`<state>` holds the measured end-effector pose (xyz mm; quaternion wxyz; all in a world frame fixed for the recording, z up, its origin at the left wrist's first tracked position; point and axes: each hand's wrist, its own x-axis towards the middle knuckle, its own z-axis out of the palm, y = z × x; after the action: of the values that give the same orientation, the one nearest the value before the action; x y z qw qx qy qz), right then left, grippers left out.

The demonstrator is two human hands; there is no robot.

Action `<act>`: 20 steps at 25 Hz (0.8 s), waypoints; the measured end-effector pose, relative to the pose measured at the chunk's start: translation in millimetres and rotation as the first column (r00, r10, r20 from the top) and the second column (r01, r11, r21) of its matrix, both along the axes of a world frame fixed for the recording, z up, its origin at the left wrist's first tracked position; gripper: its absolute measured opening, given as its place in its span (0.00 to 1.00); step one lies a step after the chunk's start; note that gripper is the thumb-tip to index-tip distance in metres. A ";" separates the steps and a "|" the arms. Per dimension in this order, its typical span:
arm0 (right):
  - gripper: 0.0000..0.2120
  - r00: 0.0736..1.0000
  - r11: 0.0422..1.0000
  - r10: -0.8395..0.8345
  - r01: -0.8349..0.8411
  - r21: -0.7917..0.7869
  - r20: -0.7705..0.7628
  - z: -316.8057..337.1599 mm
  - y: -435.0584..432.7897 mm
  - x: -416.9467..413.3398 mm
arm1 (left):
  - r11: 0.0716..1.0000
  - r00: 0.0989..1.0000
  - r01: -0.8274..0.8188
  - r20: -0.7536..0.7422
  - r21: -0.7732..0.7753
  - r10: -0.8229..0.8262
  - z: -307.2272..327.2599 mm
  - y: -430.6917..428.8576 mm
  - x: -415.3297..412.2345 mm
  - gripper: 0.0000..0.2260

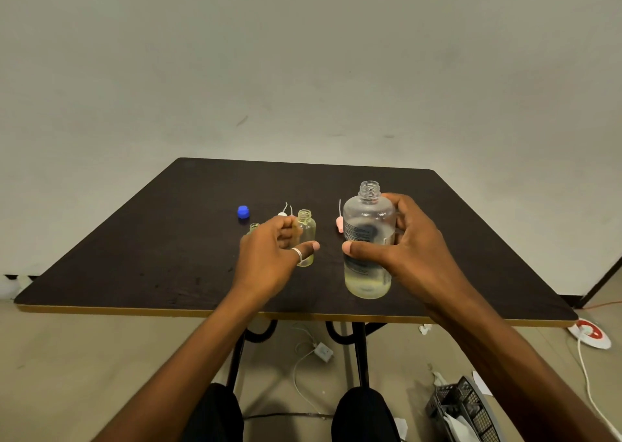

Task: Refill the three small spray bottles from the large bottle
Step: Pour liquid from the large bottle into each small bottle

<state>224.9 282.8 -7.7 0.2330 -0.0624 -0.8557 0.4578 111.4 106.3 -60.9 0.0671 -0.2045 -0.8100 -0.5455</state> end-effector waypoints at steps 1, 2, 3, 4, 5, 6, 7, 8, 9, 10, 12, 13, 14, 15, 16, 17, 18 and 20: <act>0.35 1.000 1.000 0.006 -0.006 0.015 0.003 0.7 -1.9 -0.1 | 1.000 1.000 0.004 -0.006 -0.015 -0.004 6.8 -6.6 3.8 0.23; 0.35 1.000 0.999 0.012 -0.012 0.032 0.005 1.0 -3.6 0.5 | 1.000 1.000 0.010 -0.002 -0.028 -0.011 12.4 -12.7 8.1 0.24; 0.35 1.000 0.999 0.017 -0.017 0.049 0.005 1.1 -5.2 1.0 | 0.999 1.000 0.020 0.004 -0.039 -0.020 17.0 -18.0 12.3 0.25; 0.35 1.000 0.997 0.020 -0.020 0.070 0.003 1.3 -6.9 1.5 | 0.998 1.000 0.031 0.006 -0.050 -0.030 20.4 -22.6 16.7 0.26; 0.35 1.000 0.995 0.021 -0.021 0.098 0.000 1.6 -8.6 2.2 | 0.998 0.999 0.039 0.001 -0.059 -0.039 22.7 -27.1 21.2 0.27; 0.34 1.000 0.991 0.017 -0.016 0.135 -0.004 2.1 -10.3 3.1 | 0.997 0.999 0.045 -0.004 -0.066 -0.046 24.2 -31.1 25.4 0.27; 0.35 1.000 0.984 0.010 -0.008 0.178 -0.007 2.5 -11.9 3.6 | 0.996 0.999 0.049 -0.009 -0.074 -0.050 25.2 -34.3 29.4 0.27; 0.36 1.000 0.974 0.001 0.001 0.225 -0.010 2.7 -13.3 4.2 | 0.995 0.999 0.050 -0.011 -0.081 -0.051 25.9 -36.7 32.6 0.28; 0.37 1.000 0.962 -0.007 0.010 0.273 -0.014 2.8 -14.5 4.3 | 0.995 0.999 0.050 -0.011 -0.085 -0.051 26.4 -38.3 35.0 0.29; 0.38 1.000 0.948 -0.015 0.019 0.319 -0.015 2.8 -15.6 4.5 | 0.995 0.999 0.052 -0.011 -0.084 -0.053 26.8 -39.1 36.8 0.30; 0.41 0.999 0.914 -0.035 0.038 0.404 -0.014 3.6 -17.3 4.8 | 0.996 0.998 0.058 -0.007 -0.069 -0.059 27.7 -39.2 39.6 0.30; 0.41 0.999 0.894 -0.048 0.050 0.445 -0.016 4.2 -18.4 5.7 | 0.996 0.998 0.061 -0.007 -0.061 -0.062 28.1 -39.0 41.0 0.29; 0.42 0.998 0.871 -0.061 0.062 0.487 -0.019 4.6 -19.4 7.0 | 0.997 0.998 0.063 -0.009 -0.054 -0.063 28.6 -38.8 42.2 0.29; 0.42 0.997 0.850 -0.070 0.071 0.522 -0.021 5.0 -20.2 8.3 | 0.997 0.998 0.063 -0.013 -0.049 -0.064 29.2 -38.8 42.7 0.29; 0.43 0.997 0.832 -0.077 0.076 0.550 -0.021 5.1 -21.1 9.4 | 0.997 0.998 0.063 -0.019 -0.044 -0.064 29.8 -39.1 43.0 0.29; 0.43 0.996 0.817 -0.084 0.080 0.571 -0.020 5.2 -21.5 10.1 | 0.997 0.998 0.064 -0.024 -0.040 -0.065 30.5 -39.3 42.9 0.29; 0.43 0.996 0.803 -0.091 0.083 0.590 -0.017 5.0 -21.9 10.5 | 0.997 0.998 0.063 -0.028 -0.040 -0.065 31.1 -39.4 43.0 0.29; 0.43 0.995 0.781 -0.101 0.082 0.620 -0.005 4.3 -22.2 10.3 | 0.997 0.998 0.061 -0.031 -0.047 -0.063 31.4 -39.7 43.8 0.28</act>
<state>235.2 260.7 -3.4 0.2502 -0.0306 -0.9576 0.1393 155.2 66.6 -29.5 0.0586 -0.2398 -0.8144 -0.5251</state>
